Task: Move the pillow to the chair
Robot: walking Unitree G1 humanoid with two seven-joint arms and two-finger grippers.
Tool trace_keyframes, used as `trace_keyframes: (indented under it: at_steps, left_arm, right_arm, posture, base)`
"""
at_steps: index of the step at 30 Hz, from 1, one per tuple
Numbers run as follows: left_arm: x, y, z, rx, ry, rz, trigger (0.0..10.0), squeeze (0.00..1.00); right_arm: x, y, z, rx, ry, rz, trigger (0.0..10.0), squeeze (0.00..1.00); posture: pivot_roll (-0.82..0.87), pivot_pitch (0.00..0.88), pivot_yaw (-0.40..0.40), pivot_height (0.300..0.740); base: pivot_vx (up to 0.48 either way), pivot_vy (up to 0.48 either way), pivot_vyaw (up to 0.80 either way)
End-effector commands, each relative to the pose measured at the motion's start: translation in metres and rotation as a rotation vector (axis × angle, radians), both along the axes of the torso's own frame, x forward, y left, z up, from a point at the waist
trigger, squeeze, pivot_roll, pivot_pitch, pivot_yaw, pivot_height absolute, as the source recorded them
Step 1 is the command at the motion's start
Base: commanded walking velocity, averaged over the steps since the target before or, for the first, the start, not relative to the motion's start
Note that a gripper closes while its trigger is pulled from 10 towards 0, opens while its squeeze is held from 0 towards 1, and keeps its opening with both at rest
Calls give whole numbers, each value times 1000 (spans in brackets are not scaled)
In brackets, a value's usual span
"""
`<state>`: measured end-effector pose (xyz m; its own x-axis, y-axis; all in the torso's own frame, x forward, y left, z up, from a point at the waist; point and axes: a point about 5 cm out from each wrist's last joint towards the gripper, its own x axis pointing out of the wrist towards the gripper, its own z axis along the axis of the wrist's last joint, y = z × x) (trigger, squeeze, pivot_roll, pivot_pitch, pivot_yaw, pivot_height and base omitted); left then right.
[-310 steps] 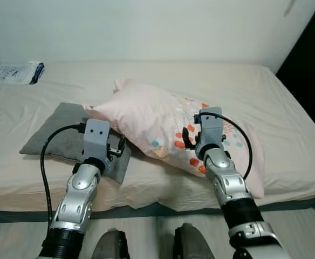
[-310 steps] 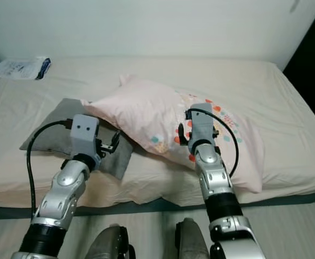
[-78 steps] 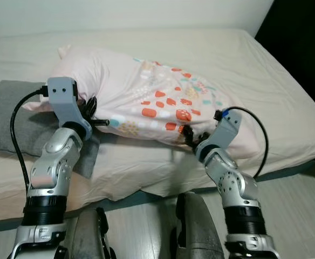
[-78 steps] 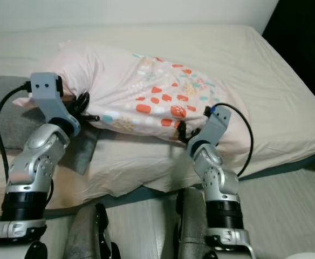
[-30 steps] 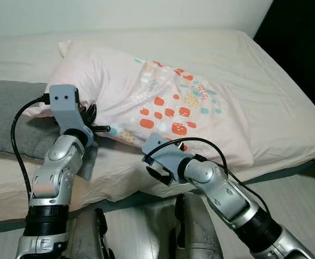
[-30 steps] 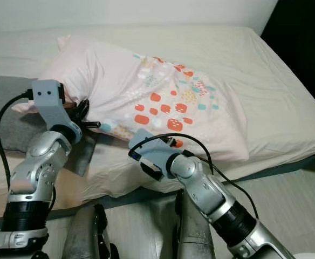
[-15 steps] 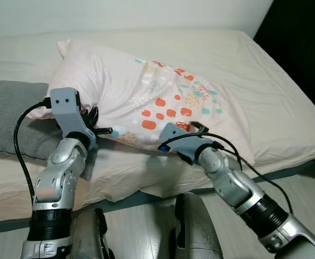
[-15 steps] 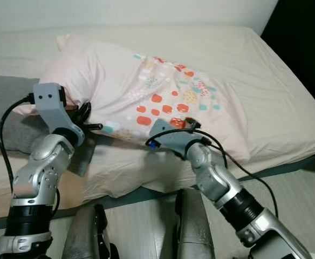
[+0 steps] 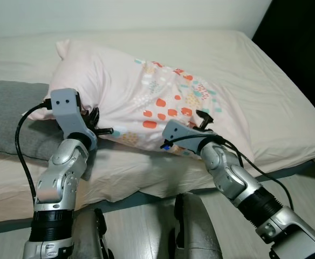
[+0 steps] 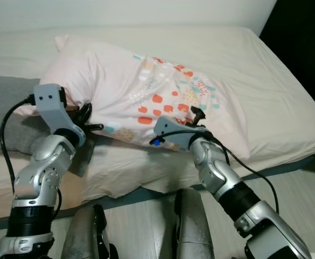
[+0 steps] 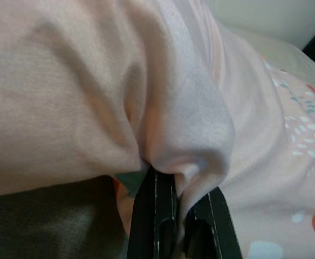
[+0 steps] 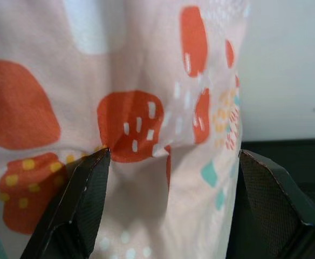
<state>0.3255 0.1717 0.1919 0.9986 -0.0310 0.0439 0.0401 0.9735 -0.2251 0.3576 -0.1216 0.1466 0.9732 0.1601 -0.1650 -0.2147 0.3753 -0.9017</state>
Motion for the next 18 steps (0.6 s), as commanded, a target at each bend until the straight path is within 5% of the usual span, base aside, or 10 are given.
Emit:
trace_keyframes:
  at_steps: [1,10,18]
  left_arm:
    - [-1,-3,-7,7,27,-5,0,0]
    - [-4,2,-5,20,23,1,0,0]
    - [-3,1,-6,20,26,-4,0,0]
  right_arm:
    - [-2,4,-18,9,61,28,10000,0]
    - [-20,44,0,228,161,190,10000,0]
    - [-32,59,-1,270,223,265,10000,0]
  posture:
    - [-36,218,-69,574]
    - [-37,219,-68,574]
    - [-40,214,-64,574]
  base:
    - [0,0,0]
    - [0,0,0]
    - [0,0,0]
